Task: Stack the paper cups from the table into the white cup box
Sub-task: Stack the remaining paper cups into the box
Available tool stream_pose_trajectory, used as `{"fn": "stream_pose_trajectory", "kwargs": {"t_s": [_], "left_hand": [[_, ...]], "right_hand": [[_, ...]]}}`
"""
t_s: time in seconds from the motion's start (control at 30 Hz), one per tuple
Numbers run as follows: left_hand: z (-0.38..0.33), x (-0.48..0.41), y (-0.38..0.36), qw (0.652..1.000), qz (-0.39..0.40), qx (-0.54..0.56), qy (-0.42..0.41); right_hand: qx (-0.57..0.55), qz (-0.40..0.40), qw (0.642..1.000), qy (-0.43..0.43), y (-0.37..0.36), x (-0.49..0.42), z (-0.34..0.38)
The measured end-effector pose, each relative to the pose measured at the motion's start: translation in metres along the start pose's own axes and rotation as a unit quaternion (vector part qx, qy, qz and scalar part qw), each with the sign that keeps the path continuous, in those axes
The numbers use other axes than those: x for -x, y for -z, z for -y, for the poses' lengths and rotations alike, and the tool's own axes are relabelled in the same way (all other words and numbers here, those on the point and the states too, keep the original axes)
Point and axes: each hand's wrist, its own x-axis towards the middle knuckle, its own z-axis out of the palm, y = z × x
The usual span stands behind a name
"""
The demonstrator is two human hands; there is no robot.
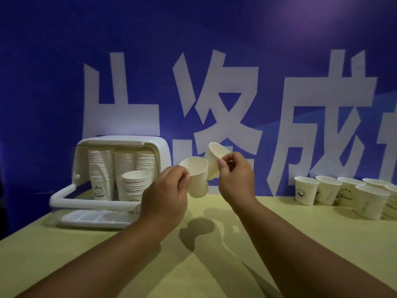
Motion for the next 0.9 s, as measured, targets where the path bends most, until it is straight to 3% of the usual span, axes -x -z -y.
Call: {"fn": "stream_pose_trajectory", "kwargs": {"t_s": [0.17, 0.3, 0.43, 0.6, 0.77, 0.9], "left_hand": [[0.02, -0.012, 0.033, 0.997, -0.078, 0.007, -0.003], [0.036, -0.027, 0.056, 0.986, -0.148, 0.053, 0.064], [0.059, -0.032, 0.074, 0.982, -0.167, -0.017, 0.084], [0.075, -0.03, 0.077, 0.985, -0.076, -0.139, 0.071], [0.078, -0.032, 0.073, 0.968, 0.043, -0.231, 0.087], [0.084, -0.03, 0.07, 0.963, 0.113, -0.218, 0.11]], "right_hand": [[-0.063, 0.006, 0.998, 0.005, -0.034, 0.004, 0.024], [-0.151, -0.025, 0.988, -0.034, -0.057, 0.002, 0.046], [-0.206, -0.021, 0.976, -0.073, -0.079, 0.004, 0.06], [-0.191, -0.006, 0.979, -0.069, -0.09, 0.008, 0.057], [-0.127, 0.014, 0.992, -0.002, -0.092, 0.009, 0.054], [-0.084, 0.056, 0.994, 0.047, -0.097, 0.011, 0.056]]}}
